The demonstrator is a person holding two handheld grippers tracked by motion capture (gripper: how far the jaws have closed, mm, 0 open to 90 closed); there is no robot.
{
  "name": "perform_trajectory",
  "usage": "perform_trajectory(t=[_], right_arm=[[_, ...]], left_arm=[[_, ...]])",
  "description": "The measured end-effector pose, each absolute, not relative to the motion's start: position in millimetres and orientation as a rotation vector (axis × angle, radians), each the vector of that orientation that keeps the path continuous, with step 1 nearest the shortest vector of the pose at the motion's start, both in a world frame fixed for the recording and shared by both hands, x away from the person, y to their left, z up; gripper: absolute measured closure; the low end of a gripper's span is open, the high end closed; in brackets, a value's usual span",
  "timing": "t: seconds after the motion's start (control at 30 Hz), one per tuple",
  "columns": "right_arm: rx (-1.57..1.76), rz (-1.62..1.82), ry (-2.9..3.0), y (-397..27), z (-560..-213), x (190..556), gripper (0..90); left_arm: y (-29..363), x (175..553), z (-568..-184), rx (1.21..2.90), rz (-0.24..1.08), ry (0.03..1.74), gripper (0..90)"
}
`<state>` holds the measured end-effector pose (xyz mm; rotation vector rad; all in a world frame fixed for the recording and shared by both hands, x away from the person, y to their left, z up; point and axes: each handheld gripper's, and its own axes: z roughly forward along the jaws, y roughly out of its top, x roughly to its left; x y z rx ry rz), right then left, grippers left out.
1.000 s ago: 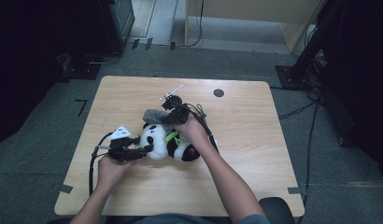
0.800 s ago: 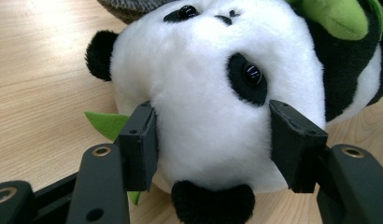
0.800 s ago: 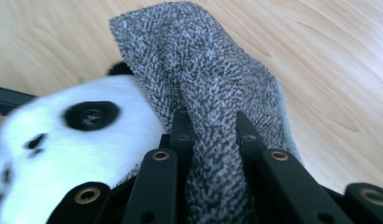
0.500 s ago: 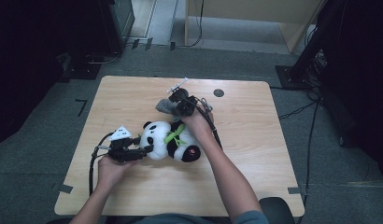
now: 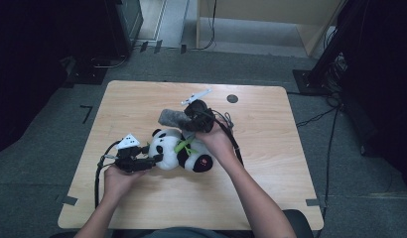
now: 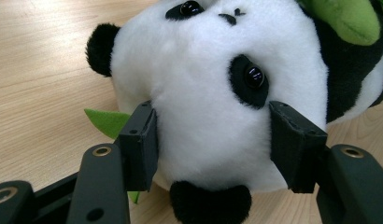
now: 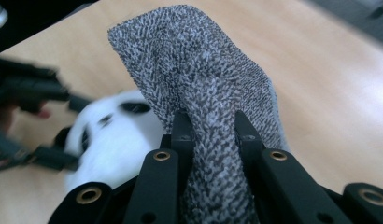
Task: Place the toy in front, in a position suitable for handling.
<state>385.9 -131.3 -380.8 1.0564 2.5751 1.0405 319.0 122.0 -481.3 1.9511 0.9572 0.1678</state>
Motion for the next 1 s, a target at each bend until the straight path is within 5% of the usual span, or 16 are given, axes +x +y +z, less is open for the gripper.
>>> perform_trajectory(t=[0.17, 1.0], right_arm=[[1.042, 0.997, 2.608, -131.1, -408.9, 380.0, 78.3], [1.186, 0.862, 2.44, -161.9, -409.1, 417.1, 78.2]], left_arm=[[121.5, 319.9, -481.6, 1.966, 0.173, 0.937, 44.5], [120.5, 319.7, -481.2, 1.928, 0.165, 0.968, 44.7]])
